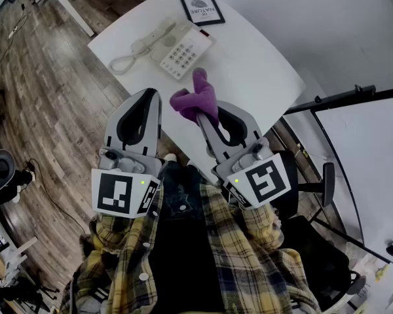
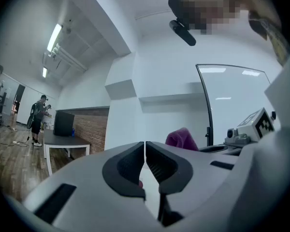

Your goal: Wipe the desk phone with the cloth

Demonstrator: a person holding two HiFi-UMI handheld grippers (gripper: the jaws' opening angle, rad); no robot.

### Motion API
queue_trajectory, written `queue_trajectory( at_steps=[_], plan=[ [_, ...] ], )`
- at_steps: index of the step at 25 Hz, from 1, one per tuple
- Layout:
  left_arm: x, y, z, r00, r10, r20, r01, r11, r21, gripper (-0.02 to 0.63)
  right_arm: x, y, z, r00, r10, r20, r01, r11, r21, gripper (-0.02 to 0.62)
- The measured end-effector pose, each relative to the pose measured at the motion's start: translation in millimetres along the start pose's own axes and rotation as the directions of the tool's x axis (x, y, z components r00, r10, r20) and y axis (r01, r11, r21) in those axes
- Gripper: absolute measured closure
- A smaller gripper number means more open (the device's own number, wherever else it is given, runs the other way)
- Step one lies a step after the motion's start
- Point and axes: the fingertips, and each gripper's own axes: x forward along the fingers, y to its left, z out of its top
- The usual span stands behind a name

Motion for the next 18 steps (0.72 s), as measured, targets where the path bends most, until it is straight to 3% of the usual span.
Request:
queue_trajectory(
  at_steps=[10, 18],
  plan=[
    [-8, -12, -2, 1.0, 0.014, -0.005, -0.013, 0.999, 0.037, 0.584, -8, 0, -9, 1.0, 0.011, -0.002, -0.011, 1.0, 0.018, 0.532],
    [-24, 29, -1, 0.998, 0.06, 0.007, -0.06, 0.998, 0.025, 0.584, 21, 19, -11, 0.999, 0.033, -0.018, -0.033, 0.999, 0.017, 0.532]
  ],
)
